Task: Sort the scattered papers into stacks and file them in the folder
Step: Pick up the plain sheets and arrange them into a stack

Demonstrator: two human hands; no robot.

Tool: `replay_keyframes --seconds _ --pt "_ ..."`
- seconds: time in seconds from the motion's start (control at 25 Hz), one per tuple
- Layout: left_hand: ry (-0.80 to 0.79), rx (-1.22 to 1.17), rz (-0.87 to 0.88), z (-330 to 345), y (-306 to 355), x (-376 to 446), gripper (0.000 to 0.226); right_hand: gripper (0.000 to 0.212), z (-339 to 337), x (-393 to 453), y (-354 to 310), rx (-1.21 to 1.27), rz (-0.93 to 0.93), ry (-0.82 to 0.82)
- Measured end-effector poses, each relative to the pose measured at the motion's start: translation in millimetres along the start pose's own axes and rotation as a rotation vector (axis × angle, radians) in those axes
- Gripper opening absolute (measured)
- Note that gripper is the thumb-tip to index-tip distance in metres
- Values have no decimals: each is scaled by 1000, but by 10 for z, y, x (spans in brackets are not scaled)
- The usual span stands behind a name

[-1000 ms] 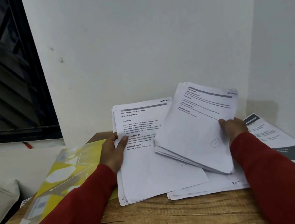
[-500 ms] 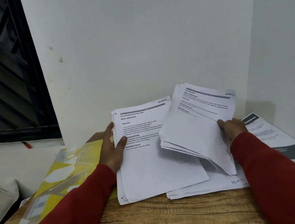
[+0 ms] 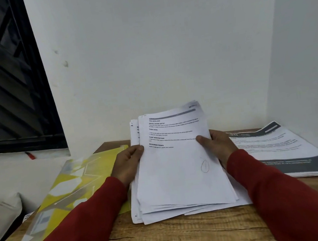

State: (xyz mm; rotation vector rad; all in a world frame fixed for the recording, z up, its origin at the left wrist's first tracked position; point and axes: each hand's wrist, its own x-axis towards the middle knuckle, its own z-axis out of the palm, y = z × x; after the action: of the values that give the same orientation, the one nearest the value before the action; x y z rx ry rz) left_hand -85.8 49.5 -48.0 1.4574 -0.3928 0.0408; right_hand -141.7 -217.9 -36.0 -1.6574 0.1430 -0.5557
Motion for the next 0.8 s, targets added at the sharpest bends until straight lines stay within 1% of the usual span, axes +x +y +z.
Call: replay_keyframes --seconds 0.12,0.2,0.24,0.32,0.4,0.48,0.56,0.72,0.8 --pt "92 45 31 -39 -18 21 11 10 -1 -11 -27 90 19 -39" --pt "160 25 21 -55 -1 19 19 9 -26 -6 -53 90 27 -7" --pt "182 18 29 -61 2 19 22 8 -59 14 -54 66 29 42" --pt "207 38 75 -66 7 20 24 9 -178 76 -59 -13 29 205" --pt "224 98 114 -86 -15 44 30 21 -381 128 -77 -39 46 387" --pt "217 140 123 -108 -38 66 42 31 -599 159 -72 -28 84 491" --pt "203 143 159 -104 -36 54 54 33 -736 194 -48 -24 107 518" --pt "164 164 231 -103 -21 38 76 35 -739 241 -28 -39 129 503" --pt "159 184 236 -128 -49 50 74 36 -716 251 -37 -51 129 494"
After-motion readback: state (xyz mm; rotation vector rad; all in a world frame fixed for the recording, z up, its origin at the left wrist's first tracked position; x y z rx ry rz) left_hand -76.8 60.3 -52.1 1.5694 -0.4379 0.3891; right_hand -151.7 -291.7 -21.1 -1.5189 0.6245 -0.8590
